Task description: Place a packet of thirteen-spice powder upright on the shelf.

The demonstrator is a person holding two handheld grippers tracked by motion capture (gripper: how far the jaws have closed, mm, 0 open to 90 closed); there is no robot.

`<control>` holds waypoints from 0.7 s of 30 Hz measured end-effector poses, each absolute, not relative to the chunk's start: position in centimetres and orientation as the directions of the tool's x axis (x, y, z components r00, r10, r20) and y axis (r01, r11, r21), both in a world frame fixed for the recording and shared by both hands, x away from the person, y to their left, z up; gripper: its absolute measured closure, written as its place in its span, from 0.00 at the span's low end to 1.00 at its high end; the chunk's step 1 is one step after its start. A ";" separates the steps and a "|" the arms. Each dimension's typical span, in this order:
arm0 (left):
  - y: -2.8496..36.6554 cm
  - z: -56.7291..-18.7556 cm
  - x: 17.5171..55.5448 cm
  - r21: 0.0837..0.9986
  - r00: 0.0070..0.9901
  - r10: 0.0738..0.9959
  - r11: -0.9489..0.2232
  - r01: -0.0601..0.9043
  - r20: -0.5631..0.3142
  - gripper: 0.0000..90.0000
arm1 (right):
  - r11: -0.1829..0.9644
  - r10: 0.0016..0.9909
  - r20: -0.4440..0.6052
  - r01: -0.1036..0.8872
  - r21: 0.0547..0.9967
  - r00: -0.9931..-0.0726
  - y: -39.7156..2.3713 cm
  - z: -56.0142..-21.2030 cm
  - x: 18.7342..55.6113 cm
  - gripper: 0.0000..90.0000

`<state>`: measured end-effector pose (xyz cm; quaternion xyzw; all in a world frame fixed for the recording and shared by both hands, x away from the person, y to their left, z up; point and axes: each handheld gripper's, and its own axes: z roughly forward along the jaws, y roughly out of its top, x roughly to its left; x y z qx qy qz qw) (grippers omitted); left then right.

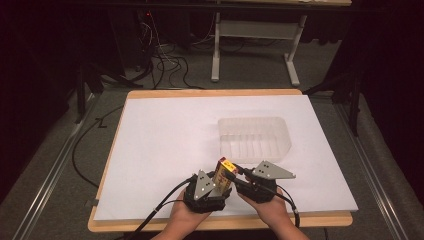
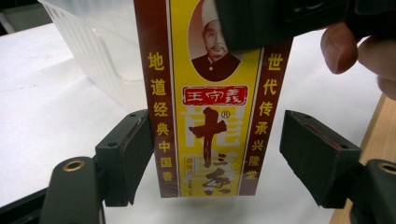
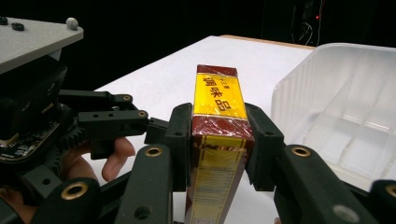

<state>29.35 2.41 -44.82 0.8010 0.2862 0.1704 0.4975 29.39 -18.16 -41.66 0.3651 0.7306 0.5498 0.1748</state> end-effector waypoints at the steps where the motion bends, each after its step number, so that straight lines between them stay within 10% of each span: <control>1: 2.5 -44.8 29.3 0.896 0.778 0.628 -0.339 0.288 -0.013 0.29 | 0.127 0.731 0.145 0.341 0.931 -0.667 -18.2 -41.6 29.3 0.75; 21: 5.2 -43.8 30.7 0.910 0.737 0.676 -0.293 0.294 -0.020 0.31 | 0.111 0.811 0.090 0.303 0.947 -0.578 -21.1 -41.0 29.6 0.76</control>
